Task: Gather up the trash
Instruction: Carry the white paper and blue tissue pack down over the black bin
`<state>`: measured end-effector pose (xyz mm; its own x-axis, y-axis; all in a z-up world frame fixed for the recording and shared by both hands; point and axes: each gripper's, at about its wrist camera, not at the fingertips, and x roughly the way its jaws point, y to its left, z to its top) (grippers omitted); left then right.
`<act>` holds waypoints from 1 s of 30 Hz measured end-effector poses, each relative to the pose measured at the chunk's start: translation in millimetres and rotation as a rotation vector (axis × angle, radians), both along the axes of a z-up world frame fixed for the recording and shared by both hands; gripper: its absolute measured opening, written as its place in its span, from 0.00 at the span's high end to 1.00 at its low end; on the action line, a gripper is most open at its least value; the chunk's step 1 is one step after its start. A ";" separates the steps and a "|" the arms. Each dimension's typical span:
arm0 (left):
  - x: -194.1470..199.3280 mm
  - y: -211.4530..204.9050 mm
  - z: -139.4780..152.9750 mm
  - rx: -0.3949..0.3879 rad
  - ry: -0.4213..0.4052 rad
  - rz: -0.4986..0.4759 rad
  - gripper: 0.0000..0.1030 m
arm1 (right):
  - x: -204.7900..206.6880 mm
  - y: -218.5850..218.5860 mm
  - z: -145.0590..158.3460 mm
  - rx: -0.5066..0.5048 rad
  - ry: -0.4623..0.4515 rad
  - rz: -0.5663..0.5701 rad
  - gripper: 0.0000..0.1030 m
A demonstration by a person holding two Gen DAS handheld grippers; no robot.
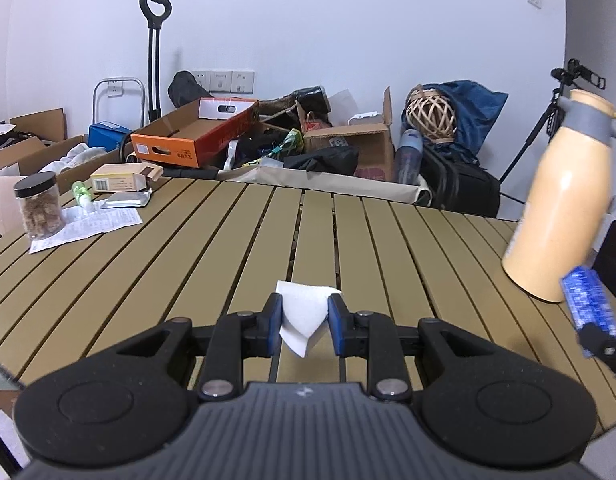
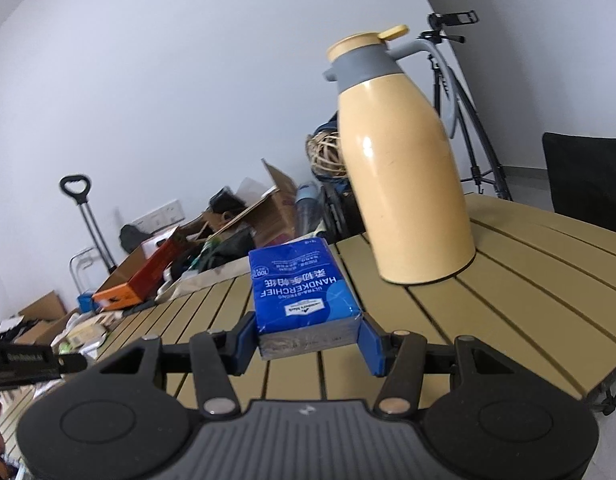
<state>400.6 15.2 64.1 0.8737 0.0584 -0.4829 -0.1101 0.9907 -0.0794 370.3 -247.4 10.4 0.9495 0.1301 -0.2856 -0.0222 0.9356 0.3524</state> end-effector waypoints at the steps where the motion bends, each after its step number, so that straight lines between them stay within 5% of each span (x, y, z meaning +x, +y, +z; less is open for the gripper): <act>1: -8.6 0.7 0.8 -0.001 -0.005 -0.003 0.76 | -4.4 2.4 0.2 -0.006 -0.001 0.008 0.49; 13: -84.3 9.8 -5.5 -0.011 -0.032 -0.025 0.76 | -68.4 19.9 -9.2 -0.072 -0.006 0.076 0.49; 30: -155.5 30.0 -62.5 -0.018 0.060 -0.034 0.76 | -157.8 42.4 -51.6 -0.160 0.075 0.240 0.49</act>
